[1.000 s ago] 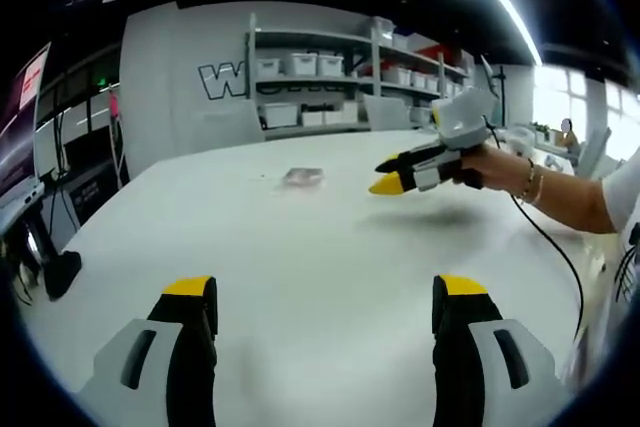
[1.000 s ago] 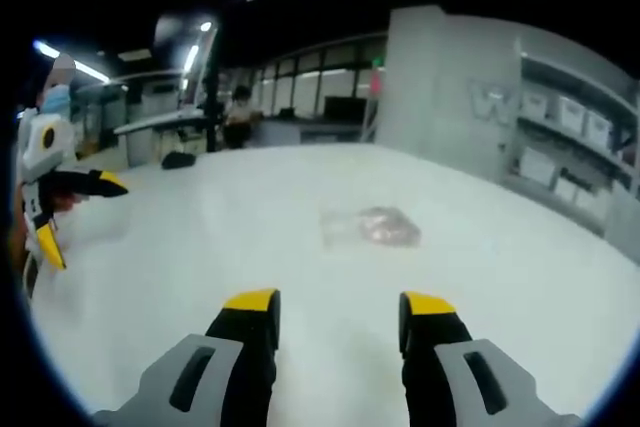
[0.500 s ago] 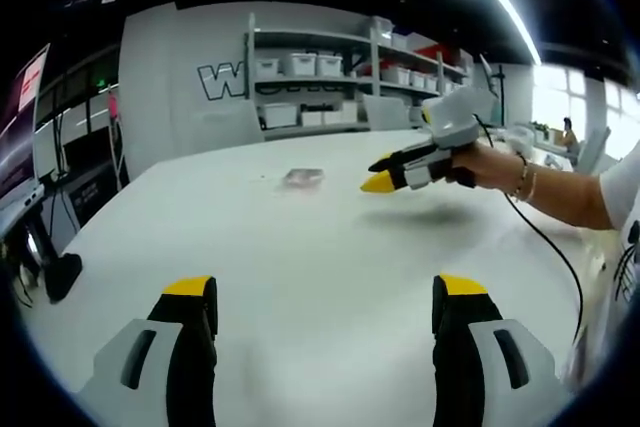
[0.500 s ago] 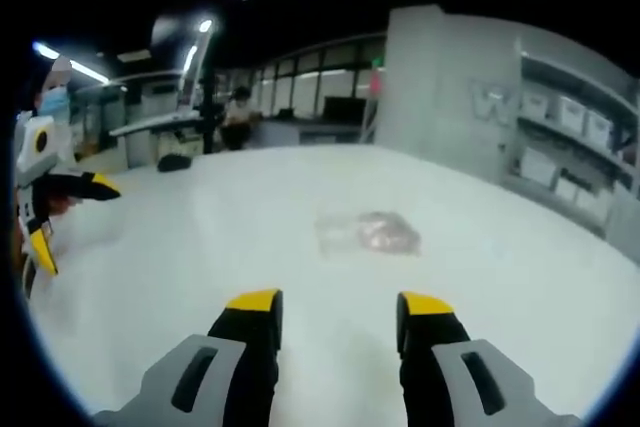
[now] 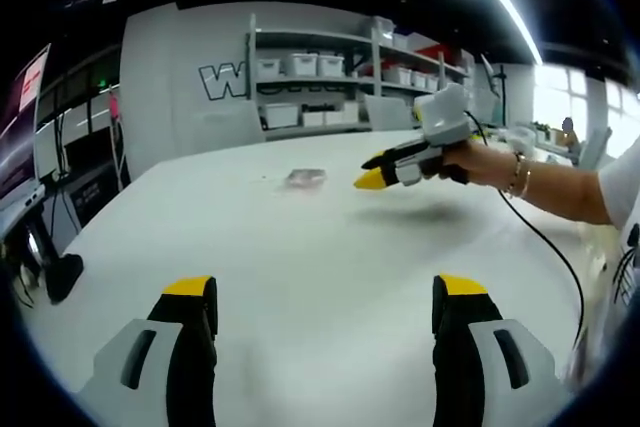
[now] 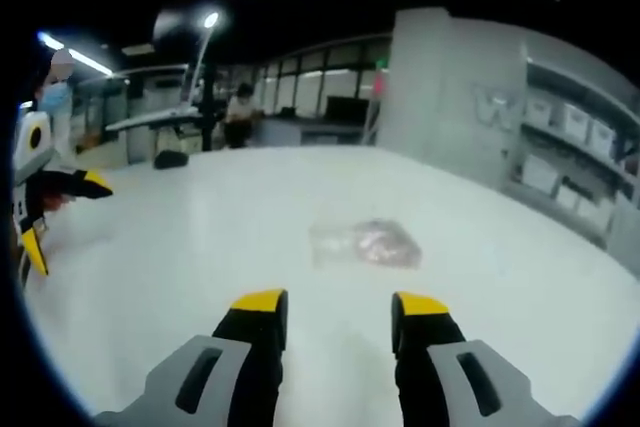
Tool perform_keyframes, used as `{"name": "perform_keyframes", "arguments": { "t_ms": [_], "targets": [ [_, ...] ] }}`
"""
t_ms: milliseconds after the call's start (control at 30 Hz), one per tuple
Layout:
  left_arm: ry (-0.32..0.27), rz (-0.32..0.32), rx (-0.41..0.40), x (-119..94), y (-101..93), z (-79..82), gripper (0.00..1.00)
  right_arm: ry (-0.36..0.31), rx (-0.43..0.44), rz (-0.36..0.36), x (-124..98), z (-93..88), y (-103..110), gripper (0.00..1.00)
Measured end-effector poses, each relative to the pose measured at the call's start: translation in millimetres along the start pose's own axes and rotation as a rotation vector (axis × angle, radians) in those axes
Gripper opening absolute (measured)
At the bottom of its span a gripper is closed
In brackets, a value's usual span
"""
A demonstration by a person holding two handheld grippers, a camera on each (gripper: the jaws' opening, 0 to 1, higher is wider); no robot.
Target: Open the resealable bag by pulling the two sides of the seal apart until the entire bag opening is separated and visibly accessible.
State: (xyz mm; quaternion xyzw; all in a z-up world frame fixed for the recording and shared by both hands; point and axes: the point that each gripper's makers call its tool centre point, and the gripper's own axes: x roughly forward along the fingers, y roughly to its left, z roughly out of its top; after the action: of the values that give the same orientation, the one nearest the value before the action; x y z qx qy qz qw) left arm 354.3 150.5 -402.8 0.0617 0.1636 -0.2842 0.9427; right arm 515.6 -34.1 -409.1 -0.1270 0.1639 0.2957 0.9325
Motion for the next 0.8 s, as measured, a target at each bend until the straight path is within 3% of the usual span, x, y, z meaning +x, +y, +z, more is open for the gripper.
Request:
{"name": "perform_keyframes", "arguments": {
  "t_ms": [433,800],
  "targets": [
    [0.004,0.003,0.000,1,-0.1,1.0,0.87,-0.003,0.021,-0.007,6,-2.8,-4,0.38],
    [0.008,0.002,0.004,3,-1.4,1.7,0.87,-0.010,-0.018,-0.004,18,3.6,-9,0.36]
  ]
}}
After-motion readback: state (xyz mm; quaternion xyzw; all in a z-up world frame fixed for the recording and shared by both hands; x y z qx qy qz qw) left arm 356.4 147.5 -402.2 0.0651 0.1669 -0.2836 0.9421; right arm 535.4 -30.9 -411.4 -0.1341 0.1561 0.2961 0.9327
